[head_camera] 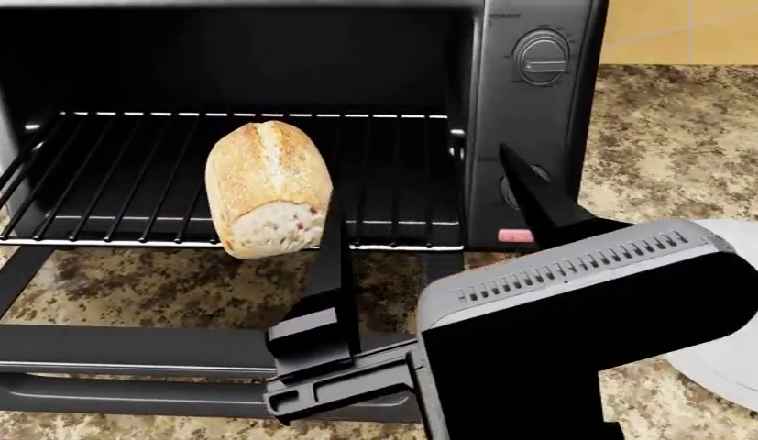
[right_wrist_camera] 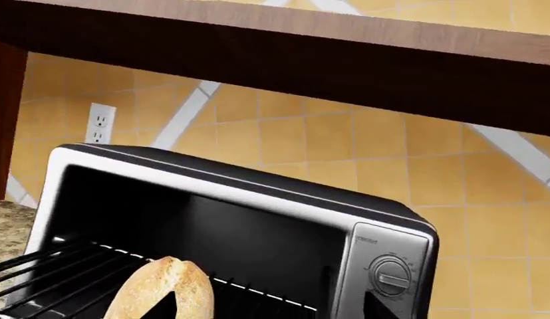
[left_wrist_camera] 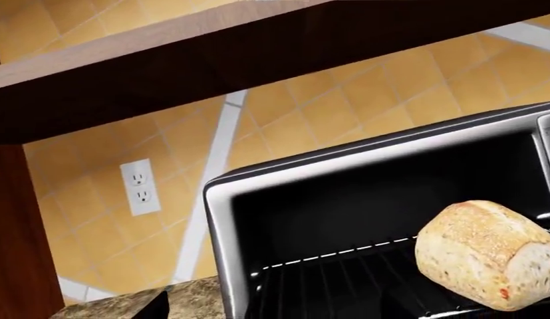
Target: Pick the bread from the rack and place it on the plate on the counter.
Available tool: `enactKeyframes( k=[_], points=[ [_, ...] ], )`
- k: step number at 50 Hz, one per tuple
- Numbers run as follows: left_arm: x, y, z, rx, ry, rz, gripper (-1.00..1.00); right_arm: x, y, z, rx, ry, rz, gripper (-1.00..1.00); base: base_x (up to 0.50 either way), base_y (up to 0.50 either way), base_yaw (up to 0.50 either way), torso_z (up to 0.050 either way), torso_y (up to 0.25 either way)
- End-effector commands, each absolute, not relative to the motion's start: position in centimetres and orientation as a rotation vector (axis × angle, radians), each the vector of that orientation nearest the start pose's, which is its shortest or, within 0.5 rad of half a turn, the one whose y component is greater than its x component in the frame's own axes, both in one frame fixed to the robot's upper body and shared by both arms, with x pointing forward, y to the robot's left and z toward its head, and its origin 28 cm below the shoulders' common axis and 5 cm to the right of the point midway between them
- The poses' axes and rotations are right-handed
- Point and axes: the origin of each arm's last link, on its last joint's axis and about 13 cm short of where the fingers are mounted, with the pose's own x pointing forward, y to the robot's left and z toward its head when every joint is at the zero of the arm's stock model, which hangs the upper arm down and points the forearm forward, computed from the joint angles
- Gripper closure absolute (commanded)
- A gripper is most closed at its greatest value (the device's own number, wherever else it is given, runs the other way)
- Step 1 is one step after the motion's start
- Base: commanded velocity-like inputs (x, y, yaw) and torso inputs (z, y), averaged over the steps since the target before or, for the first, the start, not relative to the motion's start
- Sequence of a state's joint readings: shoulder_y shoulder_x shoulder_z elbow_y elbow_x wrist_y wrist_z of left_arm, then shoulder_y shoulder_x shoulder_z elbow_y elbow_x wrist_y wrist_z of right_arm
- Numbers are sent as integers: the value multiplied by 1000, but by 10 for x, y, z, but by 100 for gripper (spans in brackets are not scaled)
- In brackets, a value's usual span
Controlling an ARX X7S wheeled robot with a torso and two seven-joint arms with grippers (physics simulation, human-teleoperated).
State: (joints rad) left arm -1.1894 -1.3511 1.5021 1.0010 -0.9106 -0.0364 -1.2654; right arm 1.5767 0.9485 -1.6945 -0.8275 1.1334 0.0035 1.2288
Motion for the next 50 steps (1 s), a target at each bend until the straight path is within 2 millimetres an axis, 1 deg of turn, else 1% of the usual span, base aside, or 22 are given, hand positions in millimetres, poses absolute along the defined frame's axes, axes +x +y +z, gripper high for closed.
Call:
enactKeyframes(
  k=[1,9,17,26,31,37,50],
  points=[
    [137,245,211,251,-296,29,-100,196,-65,234,-97,-278,295,-100,0,0,0,0,0],
    [137,245,213,261,-297,27,-100,197,-58,230,-38,-278,329,-100,0,0,0,0,0],
    [138,242,213,260,-295,19,-100,200,-56,226,-18,-271,344,-100,0,0,0,0,0],
    [139,243,210,257,-286,17,-100,203,-47,222,-1,-264,388,-100,0,0,0,0,0],
    [138,242,210,258,-284,13,-100,206,-44,223,-1,-261,401,-100,0,0,0,0,0],
    [139,241,208,270,-278,-1,-100,212,-42,217,3,-237,411,-100,0,0,0,0,0],
    [138,241,206,263,-272,-5,-100,223,-35,214,0,-202,426,-100,0,0,0,0,0]
  ],
)
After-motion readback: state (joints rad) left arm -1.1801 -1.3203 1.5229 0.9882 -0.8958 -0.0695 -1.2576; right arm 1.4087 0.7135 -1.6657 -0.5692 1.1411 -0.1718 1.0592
